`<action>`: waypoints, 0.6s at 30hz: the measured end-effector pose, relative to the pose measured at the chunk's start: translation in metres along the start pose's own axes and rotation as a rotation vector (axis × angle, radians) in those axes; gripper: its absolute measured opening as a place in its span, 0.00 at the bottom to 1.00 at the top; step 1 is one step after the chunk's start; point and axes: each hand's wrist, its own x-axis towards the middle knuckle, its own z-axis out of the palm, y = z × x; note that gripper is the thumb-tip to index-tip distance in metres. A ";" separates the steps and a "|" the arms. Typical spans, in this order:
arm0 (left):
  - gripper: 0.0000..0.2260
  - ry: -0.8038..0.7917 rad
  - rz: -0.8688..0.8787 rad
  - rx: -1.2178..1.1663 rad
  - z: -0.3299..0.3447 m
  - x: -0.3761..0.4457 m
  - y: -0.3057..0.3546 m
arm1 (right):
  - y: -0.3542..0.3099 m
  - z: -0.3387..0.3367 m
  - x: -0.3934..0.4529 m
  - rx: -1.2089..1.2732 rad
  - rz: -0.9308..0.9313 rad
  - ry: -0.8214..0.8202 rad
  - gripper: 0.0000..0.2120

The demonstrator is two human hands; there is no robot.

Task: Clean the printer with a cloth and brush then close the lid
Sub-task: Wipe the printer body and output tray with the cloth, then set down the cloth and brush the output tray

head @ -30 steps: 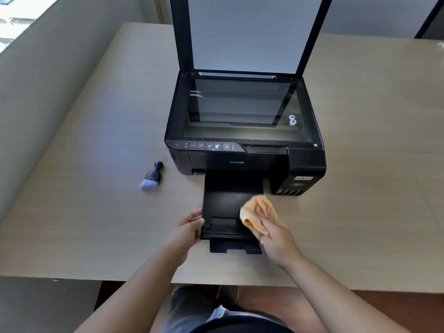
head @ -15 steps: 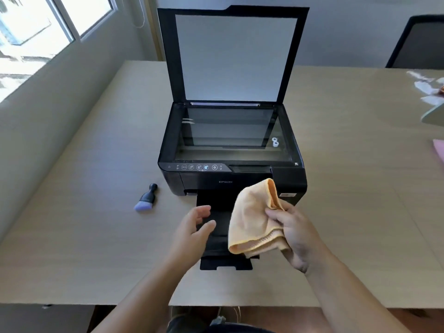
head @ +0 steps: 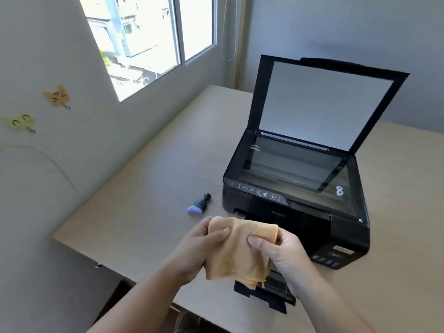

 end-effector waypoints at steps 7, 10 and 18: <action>0.16 0.209 0.064 -0.010 -0.076 -0.008 0.014 | 0.010 0.055 0.052 0.040 0.106 -0.187 0.09; 0.08 0.394 0.050 0.046 -0.107 0.003 0.005 | 0.024 0.083 0.078 0.093 0.250 -0.263 0.10; 0.18 0.632 -0.055 0.663 -0.164 0.053 -0.018 | 0.071 0.146 0.155 -0.161 0.396 -0.184 0.08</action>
